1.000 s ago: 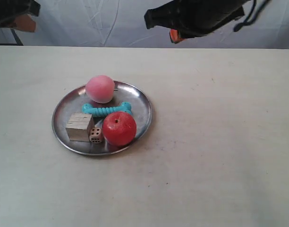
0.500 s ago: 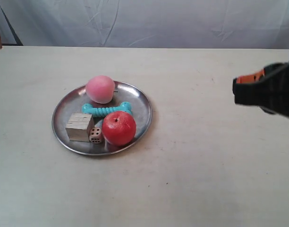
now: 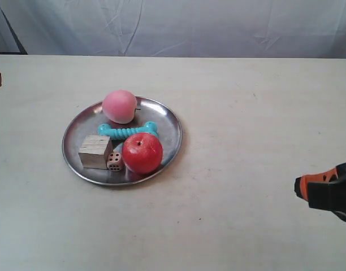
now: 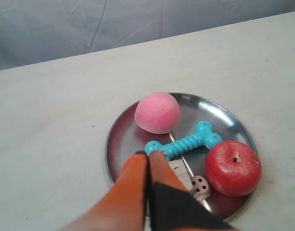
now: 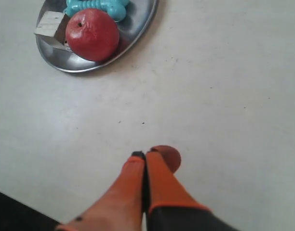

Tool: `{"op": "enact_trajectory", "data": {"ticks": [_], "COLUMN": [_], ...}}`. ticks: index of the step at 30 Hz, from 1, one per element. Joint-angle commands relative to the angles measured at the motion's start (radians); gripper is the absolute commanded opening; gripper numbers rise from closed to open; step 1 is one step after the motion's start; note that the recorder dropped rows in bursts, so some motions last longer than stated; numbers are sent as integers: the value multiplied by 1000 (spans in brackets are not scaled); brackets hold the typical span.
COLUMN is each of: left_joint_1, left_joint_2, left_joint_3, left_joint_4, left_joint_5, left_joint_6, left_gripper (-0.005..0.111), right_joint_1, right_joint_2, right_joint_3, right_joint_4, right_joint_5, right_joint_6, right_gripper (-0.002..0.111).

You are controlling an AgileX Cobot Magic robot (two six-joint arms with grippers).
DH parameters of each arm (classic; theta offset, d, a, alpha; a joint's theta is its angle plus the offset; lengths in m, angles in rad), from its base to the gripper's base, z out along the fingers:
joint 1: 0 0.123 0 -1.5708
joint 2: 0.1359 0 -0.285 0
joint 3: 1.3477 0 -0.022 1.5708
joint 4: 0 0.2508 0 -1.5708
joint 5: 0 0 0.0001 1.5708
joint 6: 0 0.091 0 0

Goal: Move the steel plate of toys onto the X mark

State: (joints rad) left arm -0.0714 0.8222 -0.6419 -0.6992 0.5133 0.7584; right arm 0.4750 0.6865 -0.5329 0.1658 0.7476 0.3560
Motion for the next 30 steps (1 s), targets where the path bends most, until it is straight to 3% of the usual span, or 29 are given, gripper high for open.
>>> {"op": "enact_trajectory", "data": {"ticks": [1, 4, 15, 24, 30], "left_joint_1": [-3, -3, -3, -3, -3], "left_joint_2": [-10, -10, -10, -10, -10], "left_joint_3": [3, 3, 3, 3, 3], "left_joint_4": [6, 6, 6, 6, 6], "left_joint_5": [-7, -7, -7, -7, -7], "left_joint_6": [3, 3, 3, 3, 3], "left_gripper": [0, 0, 0, 0, 0], "right_joint_1": [4, -23, -325, -394, -394], "right_joint_2": [-7, -40, -415, -574, -574], "right_joint_3": [1, 1, 1, 14, 174], "right_joint_4": [-102, -199, -210, -211, -205], "right_joint_5": [5, 5, 6, -96, -199], "right_joint_6": [-16, -16, -16, -24, -48], "right_gripper": [-1, -1, -1, -1, -1]}}
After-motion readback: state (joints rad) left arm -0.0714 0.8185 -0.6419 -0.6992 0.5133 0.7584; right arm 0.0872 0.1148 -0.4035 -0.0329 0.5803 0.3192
